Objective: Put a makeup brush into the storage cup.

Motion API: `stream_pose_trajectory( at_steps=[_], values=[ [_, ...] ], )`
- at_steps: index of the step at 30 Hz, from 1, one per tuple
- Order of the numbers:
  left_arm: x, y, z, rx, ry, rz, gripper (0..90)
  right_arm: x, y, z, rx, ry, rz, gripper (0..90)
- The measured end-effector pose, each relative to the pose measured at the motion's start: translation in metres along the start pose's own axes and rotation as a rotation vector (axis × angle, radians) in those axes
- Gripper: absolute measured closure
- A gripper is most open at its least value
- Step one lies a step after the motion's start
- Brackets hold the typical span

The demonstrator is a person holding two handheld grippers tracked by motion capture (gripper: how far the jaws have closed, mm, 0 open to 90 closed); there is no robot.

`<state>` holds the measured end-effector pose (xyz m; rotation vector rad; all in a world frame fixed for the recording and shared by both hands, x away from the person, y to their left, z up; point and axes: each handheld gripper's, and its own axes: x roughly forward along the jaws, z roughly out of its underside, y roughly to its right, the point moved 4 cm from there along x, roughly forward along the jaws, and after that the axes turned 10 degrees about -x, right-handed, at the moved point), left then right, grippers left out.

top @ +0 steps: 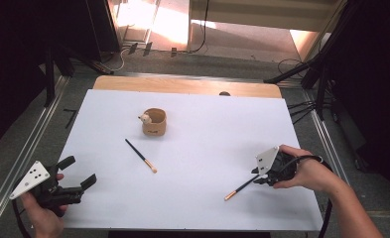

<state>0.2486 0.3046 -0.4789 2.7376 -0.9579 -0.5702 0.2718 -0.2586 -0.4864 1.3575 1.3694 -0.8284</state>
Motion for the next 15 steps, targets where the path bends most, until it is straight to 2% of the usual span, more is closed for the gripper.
stream_pose_trajectory(
  at_steps=[2,4,5,10,15],
  values=[
    [0.0,0.0,0.0,-0.001,-0.002,-0.001,0.0,0.003,0.001,0.0,-0.018,-0.01,-0.009,69.8],
    [0.0,0.0,0.0,-0.001,-0.002,0.0,0.0,0.004,0.001,0.0,-0.016,-0.018,-0.009,70.9],
    [0.0,0.001,0.0,-0.001,0.0,0.0,0.0,0.007,0.003,-0.001,-0.038,-0.024,-0.011,72.0],
    [0.0,0.0,0.0,0.002,0.0,0.0,0.0,0.011,0.002,-0.003,-0.043,-0.043,-0.033,73.1],
    [-0.001,0.001,0.0,0.001,-0.001,0.0,0.0,0.016,0.004,-0.005,-0.074,-0.073,-0.047,74.4]
  ],
)
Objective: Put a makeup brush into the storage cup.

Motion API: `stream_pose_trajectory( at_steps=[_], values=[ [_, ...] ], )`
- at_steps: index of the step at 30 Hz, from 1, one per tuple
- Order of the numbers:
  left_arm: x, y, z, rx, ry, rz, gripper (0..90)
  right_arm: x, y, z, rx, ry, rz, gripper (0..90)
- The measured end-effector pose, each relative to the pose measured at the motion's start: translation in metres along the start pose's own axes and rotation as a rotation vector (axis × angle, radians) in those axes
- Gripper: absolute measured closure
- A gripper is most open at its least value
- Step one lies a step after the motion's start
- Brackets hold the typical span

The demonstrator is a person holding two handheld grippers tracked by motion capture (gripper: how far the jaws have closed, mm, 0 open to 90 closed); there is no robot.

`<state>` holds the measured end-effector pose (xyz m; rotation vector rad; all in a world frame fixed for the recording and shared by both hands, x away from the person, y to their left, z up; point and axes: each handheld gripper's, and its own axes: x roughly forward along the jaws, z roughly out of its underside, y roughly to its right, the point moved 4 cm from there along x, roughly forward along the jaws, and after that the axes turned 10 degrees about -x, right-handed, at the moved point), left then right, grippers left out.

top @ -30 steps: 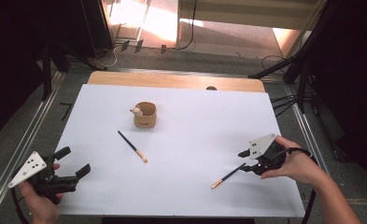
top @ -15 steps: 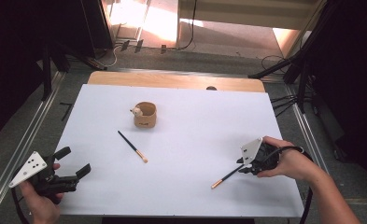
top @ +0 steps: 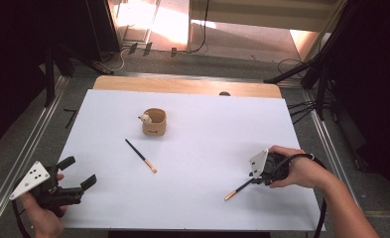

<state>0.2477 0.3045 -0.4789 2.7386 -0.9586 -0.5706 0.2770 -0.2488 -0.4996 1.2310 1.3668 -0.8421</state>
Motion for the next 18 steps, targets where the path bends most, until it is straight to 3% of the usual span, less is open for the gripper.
stream_pose_trajectory(
  at_steps=[18],
  values=[
    [0.0011,0.0008,0.0005,-0.002,0.002,0.006,0.0,0.0091,0.0022,-0.0071,-0.06,-0.053,-0.03,76.2]
  ],
)
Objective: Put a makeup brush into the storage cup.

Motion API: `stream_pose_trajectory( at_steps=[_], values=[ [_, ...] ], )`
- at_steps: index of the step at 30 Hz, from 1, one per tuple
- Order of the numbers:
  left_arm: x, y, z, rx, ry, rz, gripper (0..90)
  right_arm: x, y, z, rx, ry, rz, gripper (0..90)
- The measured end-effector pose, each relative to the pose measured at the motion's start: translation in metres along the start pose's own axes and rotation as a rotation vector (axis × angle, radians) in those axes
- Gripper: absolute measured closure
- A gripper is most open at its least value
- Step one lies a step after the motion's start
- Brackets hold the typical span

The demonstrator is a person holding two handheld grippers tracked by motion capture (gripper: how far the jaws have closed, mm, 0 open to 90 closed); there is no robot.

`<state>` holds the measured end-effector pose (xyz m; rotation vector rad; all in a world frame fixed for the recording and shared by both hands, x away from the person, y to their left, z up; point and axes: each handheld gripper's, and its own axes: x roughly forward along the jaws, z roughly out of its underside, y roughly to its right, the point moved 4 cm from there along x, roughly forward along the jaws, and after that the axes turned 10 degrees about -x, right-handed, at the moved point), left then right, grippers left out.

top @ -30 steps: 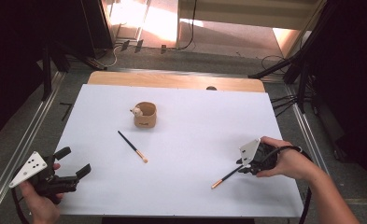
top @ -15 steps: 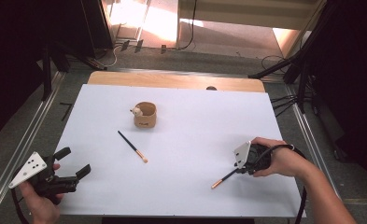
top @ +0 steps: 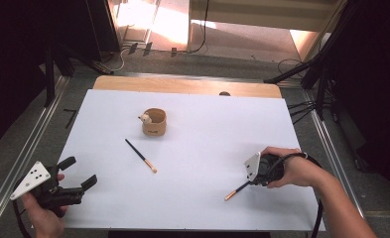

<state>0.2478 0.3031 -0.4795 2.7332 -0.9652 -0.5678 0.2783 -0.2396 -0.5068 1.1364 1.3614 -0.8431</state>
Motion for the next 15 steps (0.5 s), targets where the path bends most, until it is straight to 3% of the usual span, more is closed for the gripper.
stream_pose_trajectory(
  at_steps=[15],
  values=[
    [-0.0002,-0.0006,0.0003,-0.001,-0.005,-0.004,0.0,0.0049,0.004,-0.0055,-0.051,-0.021,-0.016,77.0]
  ],
)
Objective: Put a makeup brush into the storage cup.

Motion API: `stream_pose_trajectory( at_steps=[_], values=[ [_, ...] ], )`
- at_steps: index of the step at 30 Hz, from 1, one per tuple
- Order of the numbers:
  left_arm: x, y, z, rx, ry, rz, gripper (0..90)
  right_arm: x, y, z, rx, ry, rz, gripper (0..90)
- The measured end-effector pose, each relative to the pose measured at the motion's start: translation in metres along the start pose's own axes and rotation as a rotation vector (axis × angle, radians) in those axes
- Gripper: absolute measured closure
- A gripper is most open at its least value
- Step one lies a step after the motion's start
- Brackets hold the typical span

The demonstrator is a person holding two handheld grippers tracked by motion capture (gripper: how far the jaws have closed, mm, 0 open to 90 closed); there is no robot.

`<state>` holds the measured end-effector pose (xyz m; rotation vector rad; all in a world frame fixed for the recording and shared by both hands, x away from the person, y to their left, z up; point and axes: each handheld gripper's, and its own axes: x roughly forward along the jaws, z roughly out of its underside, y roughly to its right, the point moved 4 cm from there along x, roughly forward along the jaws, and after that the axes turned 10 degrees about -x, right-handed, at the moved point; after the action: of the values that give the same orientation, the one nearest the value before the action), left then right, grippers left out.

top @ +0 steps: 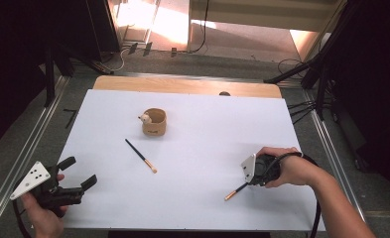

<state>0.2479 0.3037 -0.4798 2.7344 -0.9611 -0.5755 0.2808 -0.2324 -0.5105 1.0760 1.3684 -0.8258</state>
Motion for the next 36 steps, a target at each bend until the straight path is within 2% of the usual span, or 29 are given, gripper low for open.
stream_pose_trajectory(
  at_steps=[6,25,28,30,36],
  values=[
    [0.0,0.0,0.0,-0.001,0.0,0.001,0.0,0.002,0.0,-0.001,-0.004,-0.025,-0.011,76.9],
    [0.0,-0.001,0.0,-0.004,-0.003,-0.001,0.0,0.007,0.0,-0.011,-0.053,-0.038,-0.047,78.7],
    [0.0,-0.001,0.0,-0.007,0.0,0.0,0.0,0.007,0.0,-0.012,-0.048,-0.042,-0.049,78.9],
    [0.0,-0.001,0.0,-0.006,-0.001,-0.001,0.0,0.009,0.0,-0.012,-0.065,-0.045,-0.053,79.4],
    [0.0,-0.001,0.001,-0.01,0.0,-0.003,0.0,0.01,-0.002,-0.013,-0.059,-0.06,-0.062,80.0]
  ],
)
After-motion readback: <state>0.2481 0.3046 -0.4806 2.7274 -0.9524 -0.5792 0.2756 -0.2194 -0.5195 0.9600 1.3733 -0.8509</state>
